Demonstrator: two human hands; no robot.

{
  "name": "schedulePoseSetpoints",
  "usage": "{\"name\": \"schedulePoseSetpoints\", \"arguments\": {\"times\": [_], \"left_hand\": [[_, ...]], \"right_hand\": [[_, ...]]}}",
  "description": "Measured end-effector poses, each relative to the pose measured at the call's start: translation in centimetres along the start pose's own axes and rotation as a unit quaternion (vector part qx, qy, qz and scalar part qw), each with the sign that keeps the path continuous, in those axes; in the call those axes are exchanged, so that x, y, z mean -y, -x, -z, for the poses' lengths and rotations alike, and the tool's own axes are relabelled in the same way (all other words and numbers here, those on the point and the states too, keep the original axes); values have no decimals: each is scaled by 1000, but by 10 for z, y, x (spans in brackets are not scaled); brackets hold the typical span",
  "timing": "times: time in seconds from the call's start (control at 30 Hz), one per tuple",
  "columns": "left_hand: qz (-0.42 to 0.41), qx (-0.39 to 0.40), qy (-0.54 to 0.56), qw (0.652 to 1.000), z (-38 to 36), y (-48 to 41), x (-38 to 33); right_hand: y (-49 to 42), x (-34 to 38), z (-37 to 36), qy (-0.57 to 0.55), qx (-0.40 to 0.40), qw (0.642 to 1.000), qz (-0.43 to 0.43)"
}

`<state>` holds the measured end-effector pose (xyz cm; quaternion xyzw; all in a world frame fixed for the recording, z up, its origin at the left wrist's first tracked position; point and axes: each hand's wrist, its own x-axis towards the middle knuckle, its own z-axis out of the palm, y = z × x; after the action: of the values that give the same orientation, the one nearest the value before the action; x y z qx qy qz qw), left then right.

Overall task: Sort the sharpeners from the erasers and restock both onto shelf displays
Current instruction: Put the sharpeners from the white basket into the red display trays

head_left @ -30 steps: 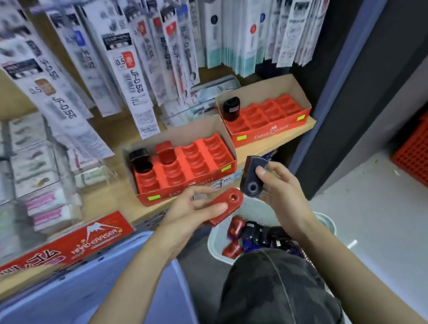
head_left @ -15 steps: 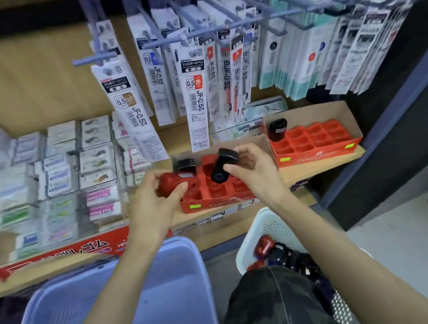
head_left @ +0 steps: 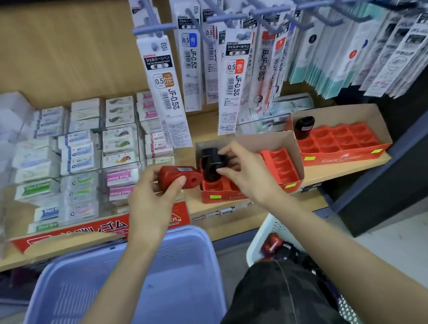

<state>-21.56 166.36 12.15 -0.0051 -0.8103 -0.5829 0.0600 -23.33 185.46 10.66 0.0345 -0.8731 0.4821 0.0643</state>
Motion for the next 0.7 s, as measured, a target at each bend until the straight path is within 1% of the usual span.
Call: {"name": "schedulePoseSetpoints", "arguments": {"times": [0.07,0.17,0.23,0.27,0.33,0.37,0.43,0.47,0.5,0.53,0.6,0.7], "left_hand": [[0,-1,5,1000,2,-1,-2],[-3,-1,6,1000,4,-3,-3],[0,6,4,1000,1,-4,-2],[-2,12,3,1000,0,-4,-2],[-5,30,6,1000,-6,-5,-5],[-9,42,13,999,-10,-5,-7],[-20,70,17,997,-23,-8,-13],[-28,83,4,996,-31,-11,-15],[-43,93,-16,995,-39,-14,-18],[-62,100,-44,992,-48,-17,-19],[-114,106,-124,980,-62,-23,-22],[-178,107,-243,947,-78,-28,-20]], "right_hand": [[-1,0,-1,65,7,997,33],[0,-1,-7,193,6,977,88],[-1,-1,-8,226,1,970,94],[0,-1,-7,215,3,972,92],[4,-1,2,149,2,986,70],[8,-2,8,119,-17,992,50],[17,-11,21,97,-98,990,6],[21,-19,27,102,-139,985,-19],[25,-27,32,109,-163,980,-44],[28,-35,35,118,-166,977,-67],[32,-47,39,144,-136,977,-83],[35,-56,40,220,-103,970,-28]]}}
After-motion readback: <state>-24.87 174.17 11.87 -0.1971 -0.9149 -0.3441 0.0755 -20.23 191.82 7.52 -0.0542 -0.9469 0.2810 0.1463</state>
